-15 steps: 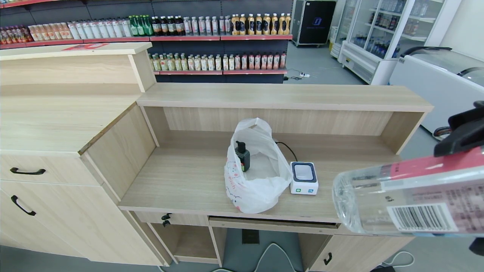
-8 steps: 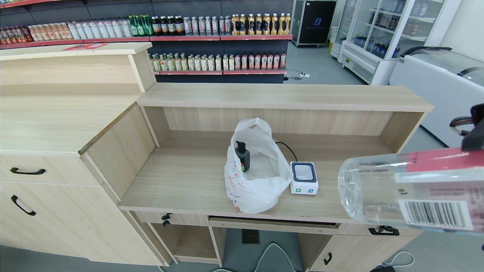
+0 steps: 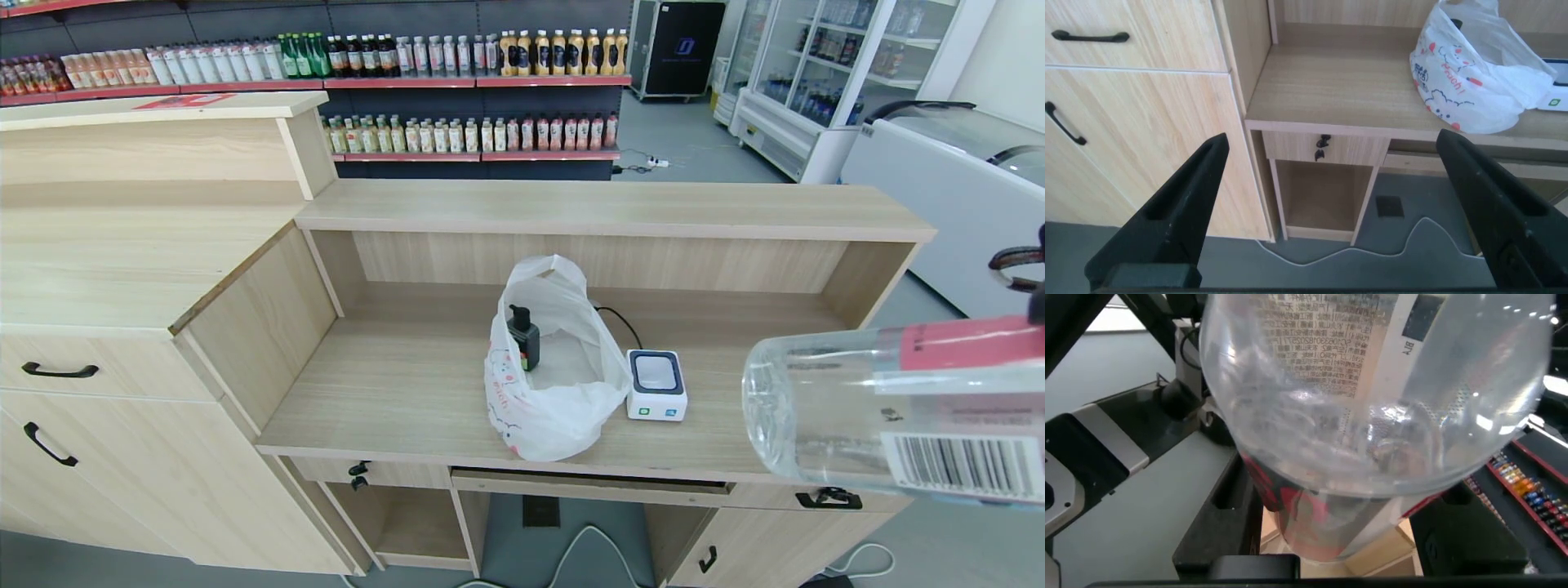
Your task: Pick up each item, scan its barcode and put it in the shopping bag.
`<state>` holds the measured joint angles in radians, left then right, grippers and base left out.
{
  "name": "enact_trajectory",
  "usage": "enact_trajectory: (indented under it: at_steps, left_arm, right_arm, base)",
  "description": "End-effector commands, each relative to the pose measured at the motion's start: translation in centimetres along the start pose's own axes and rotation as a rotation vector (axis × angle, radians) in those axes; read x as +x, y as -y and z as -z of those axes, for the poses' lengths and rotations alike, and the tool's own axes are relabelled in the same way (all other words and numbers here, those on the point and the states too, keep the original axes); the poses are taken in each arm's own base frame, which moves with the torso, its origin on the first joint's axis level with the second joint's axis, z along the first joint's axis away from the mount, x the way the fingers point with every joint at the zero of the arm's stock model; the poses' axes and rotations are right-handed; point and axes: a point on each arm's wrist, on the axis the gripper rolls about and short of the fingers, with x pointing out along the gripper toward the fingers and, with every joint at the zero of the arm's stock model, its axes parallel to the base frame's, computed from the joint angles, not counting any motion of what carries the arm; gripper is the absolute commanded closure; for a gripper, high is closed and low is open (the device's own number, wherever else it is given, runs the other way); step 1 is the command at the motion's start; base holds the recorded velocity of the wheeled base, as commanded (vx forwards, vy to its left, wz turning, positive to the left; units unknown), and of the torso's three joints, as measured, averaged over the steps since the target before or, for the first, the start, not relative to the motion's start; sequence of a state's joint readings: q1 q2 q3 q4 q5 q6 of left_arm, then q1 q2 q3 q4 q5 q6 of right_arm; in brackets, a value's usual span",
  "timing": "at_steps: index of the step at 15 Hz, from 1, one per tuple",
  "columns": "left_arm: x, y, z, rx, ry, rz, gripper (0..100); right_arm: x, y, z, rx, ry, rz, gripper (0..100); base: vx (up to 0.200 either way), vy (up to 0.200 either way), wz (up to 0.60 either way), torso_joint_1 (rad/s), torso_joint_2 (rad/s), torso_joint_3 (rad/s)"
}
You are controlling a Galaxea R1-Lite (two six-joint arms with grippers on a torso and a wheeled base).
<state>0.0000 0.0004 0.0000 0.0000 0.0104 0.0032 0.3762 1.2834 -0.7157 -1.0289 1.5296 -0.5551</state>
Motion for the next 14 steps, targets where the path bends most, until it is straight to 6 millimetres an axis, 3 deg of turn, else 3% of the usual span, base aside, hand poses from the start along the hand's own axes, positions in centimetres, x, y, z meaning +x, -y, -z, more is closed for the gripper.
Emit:
enact_trajectory:
  at_steps: [1, 4, 12, 14]
  left_arm:
    - [0.0, 0.0, 0.0, 0.000, 0.000, 0.000, 0]
    - [0.0, 0.0, 0.0, 0.000, 0.000, 0.000, 0]
    - [0.0, 0.0, 0.0, 0.000, 0.000, 0.000, 0]
    - [0.0, 0.0, 0.0, 0.000, 0.000, 0.000, 0]
  right_arm:
    - [0.0, 0.0, 0.1, 0.004, 0.015, -0.024, 100]
    - [-1.4, 0.0, 0.8, 0.047, -0.051, 0.018, 100]
    - [-1.9, 2.2, -0.1, 0.237, -0.087, 0.057, 100]
    - [-4.2, 3.8, -0.3, 0.346, -0.173, 0.137, 100]
  base:
    - [0.000, 0.000, 0.00, 0.000, 0.00, 0.000]
    - [0.000, 0.000, 0.00, 0.000, 0.00, 0.000]
    - [0.000, 0.000, 0.00, 0.000, 0.00, 0.000]
    - [0.000, 0.000, 0.00, 0.000, 0.00, 0.000]
